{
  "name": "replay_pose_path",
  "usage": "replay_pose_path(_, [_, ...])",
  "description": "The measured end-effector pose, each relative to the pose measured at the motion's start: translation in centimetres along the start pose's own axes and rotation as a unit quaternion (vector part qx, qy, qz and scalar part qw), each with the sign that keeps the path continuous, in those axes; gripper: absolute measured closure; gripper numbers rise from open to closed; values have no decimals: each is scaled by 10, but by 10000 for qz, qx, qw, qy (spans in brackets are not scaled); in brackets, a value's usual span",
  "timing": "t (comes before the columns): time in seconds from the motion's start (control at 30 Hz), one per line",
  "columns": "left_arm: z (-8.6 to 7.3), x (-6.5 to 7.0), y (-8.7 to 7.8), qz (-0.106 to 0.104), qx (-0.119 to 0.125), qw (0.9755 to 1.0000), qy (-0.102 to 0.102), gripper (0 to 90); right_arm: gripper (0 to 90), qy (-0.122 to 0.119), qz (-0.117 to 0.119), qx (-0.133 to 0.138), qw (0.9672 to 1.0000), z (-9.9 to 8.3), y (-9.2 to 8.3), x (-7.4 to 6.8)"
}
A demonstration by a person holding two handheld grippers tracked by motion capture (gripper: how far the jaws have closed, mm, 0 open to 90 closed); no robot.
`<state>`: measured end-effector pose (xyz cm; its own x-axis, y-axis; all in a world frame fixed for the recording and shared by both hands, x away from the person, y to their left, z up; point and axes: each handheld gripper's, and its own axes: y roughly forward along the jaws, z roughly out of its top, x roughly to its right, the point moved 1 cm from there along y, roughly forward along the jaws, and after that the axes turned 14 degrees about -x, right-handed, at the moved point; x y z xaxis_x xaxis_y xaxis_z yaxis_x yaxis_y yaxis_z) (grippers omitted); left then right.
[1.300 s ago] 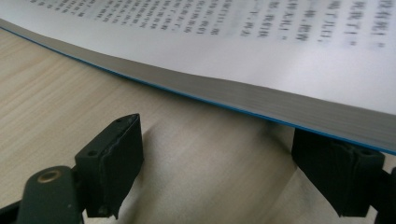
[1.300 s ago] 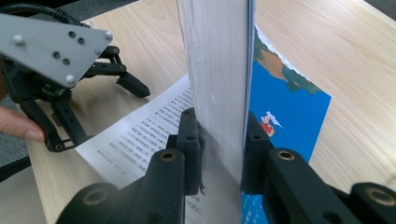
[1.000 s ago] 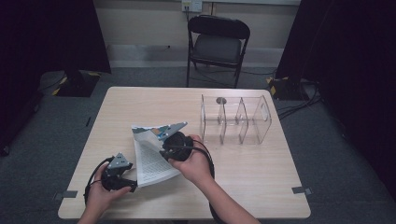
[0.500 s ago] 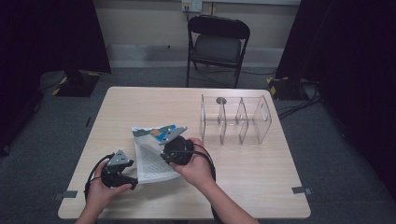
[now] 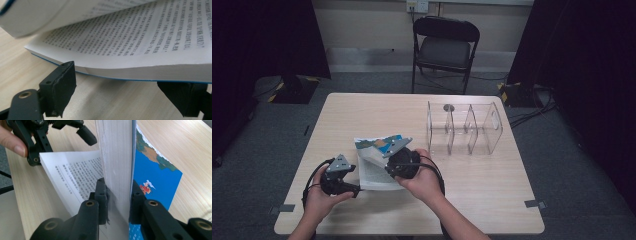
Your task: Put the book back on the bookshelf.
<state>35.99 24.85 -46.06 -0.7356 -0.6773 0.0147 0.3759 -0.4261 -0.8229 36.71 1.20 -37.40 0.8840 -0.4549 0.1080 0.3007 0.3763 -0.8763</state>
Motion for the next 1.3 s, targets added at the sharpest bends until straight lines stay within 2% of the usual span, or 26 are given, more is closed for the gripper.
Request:
replay_pose_path(0.07, [3,0,-1,-9,45,10000,-26,152,749,-16,43,20,10000,-1,0,0])
replay_pose_path(0.17, [6,-1,1,53,-38,10000,71,148,749,-16,50,27,10000,-2,0,0])
replay_pose_path(0.23, [7,0,5,20,12,10000,32,145,749,15,45,10,10000,-2,-1,0])
replay_pose_path(0.33, [11,-1,5,21,39,9999,91,145,749,-16,72,-6,10000,-1,-2,-1])
replay_pose_path(0.47, [17,-2,-2,52,4,9997,223,144,749,-15,149,21,9999,-2,-5,1])
replay_pose_path(0.5, [18,-2,-3,-2,69,9998,197,144,749,-31,147,22,9999,-2,-6,1])
replay_pose_path(0.57, [21,-2,-7,59,151,9996,222,144,749,-21,179,41,9998,-2,-7,1])
replay_pose_path(0.6, [23,-3,-10,128,145,9992,347,140,749,6,187,-4,9998,-2,-8,0])
replay_pose_path(0.67, [26,-3,-12,154,125,9987,479,136,749,-126,203,14,9997,-1,-8,1])
replay_pose_path(0.77, [28,-2,-14,208,98,9983,526,113,749,-58,212,-81,9997,-1,-10,-2])
replay_pose_path(0.93, [31,-2,-17,218,202,9981,542,87,749,-181,279,-78,9994,1,-14,-1])
replay_pose_path(1.1, [36,-3,-24,247,321,9971,638,72,748,-164,369,-109,9991,3,-19,1])
replay_pose_path(1.17, [38,-4,-25,259,339,9969,660,69,748,-228,377,-92,9990,4,-20,3])
replay_pose_path(1.3, [39,-4,-25,283,324,9959,798,69,748,-190,400,-94,9990,4,-21,3])
